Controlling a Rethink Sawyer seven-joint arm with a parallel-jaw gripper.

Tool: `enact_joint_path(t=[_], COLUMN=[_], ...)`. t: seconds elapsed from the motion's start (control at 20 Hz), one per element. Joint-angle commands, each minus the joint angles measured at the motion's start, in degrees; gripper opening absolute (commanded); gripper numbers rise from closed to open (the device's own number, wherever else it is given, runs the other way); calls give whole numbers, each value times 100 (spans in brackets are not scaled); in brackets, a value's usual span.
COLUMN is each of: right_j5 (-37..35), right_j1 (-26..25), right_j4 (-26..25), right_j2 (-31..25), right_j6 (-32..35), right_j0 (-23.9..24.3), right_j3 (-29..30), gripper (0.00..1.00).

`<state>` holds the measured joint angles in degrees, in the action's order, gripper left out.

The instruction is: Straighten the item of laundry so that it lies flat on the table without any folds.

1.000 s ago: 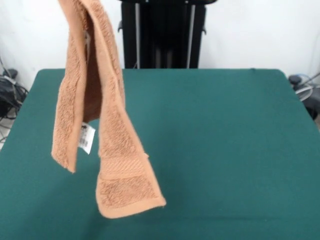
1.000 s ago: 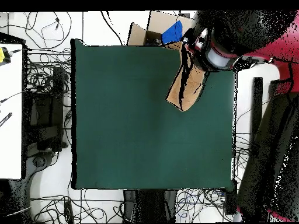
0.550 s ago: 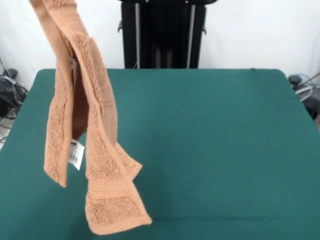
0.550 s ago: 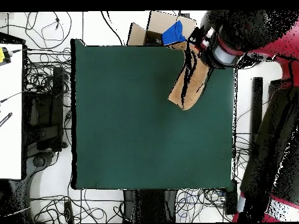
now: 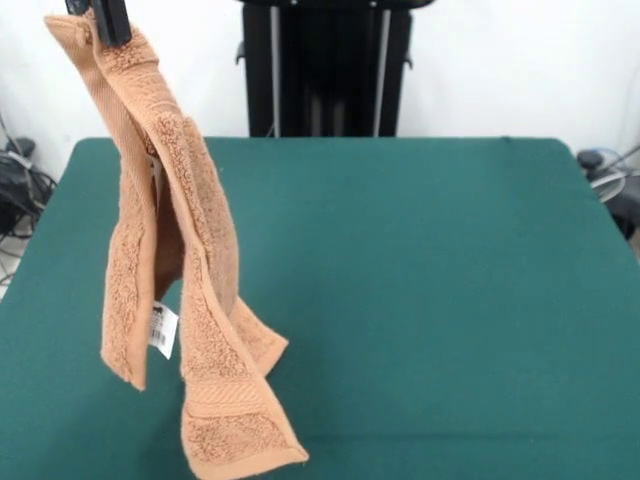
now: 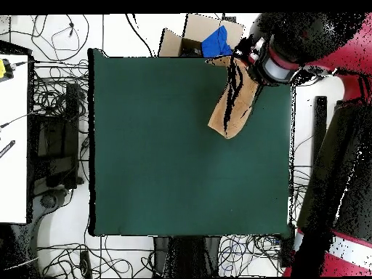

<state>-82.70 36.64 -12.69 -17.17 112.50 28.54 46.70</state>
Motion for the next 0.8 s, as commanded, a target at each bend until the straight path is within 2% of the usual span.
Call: enact_joint_path(t=[0.05,0.55,0.8], right_j5=[37,146,28], right_j1=[233,253,98], right_j4=[1,12,-218], right_j2=[-307,-376,-389], right_j6=[-1207,-1476,-1740], right_j0=[53,196,237], right_j3=[582,710,376], gripper=[0,0,0])
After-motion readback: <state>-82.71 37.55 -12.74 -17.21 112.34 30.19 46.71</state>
